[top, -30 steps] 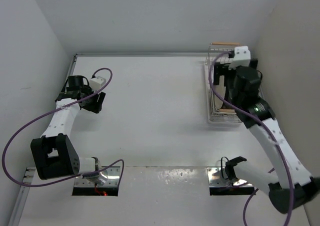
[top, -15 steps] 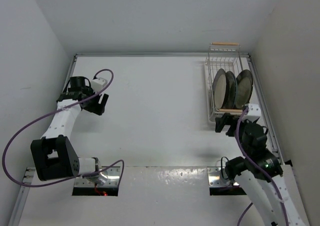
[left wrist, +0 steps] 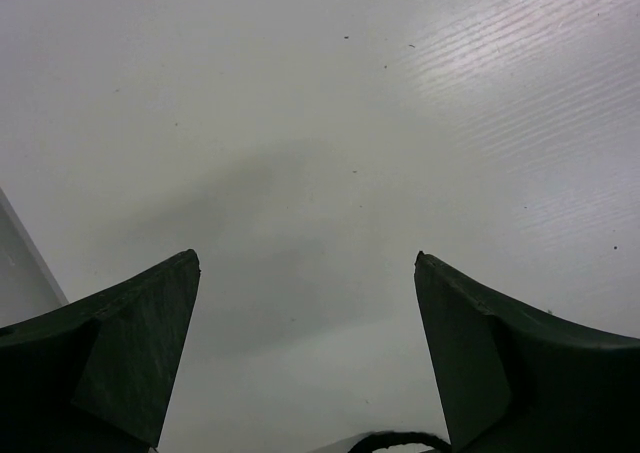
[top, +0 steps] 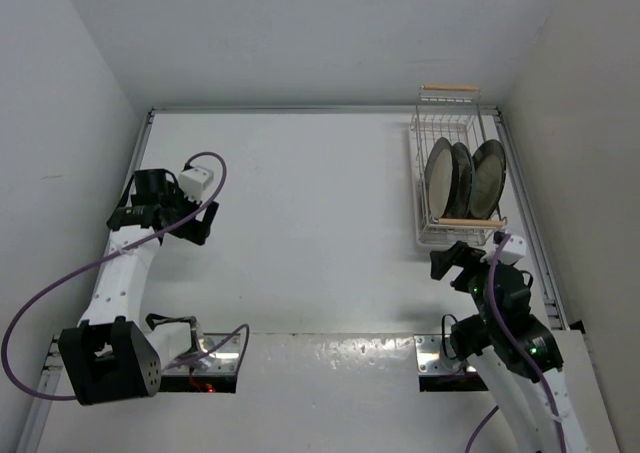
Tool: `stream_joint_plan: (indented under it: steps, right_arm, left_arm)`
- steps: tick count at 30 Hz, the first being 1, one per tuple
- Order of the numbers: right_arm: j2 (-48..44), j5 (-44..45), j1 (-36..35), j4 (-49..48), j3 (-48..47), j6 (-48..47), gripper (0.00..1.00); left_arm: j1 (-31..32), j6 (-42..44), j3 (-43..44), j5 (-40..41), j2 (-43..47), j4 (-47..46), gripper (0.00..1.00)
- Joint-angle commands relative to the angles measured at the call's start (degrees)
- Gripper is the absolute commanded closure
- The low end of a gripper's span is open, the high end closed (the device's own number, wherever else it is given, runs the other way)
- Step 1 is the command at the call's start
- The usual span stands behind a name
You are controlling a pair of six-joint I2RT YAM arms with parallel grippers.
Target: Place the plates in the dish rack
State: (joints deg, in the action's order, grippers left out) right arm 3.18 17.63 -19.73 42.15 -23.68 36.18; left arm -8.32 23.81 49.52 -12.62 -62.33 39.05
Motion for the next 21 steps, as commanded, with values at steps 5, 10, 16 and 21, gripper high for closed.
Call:
stream_joint_plan:
  steps: [5,10,16,21]
  right_arm:
    - [-1.4,0.5,-0.1,0.1,0.1,1.7,0.01]
    - [-1.2,1.2,-0.1,0.0,0.2,1.6,0.01]
    - [-0.9,1.3,-0.1,0.0,0.3,1.3,0.01]
    - [-0.5,2.1,-0.1,0.1,0.0,1.5,0.01]
  left_arm:
    - [0.5,0.6,-0.6,-0.4,1.3,0.0,0.07]
    - [0.5,0.6,-0.6,-1.4,1.3,0.0,0.06]
    - [0.5,0.6,-0.6,-0.9,1.3,0.0,0.06]
    - [0.5,0.6,-0.6,-0.9,1.3,0.0,0.06]
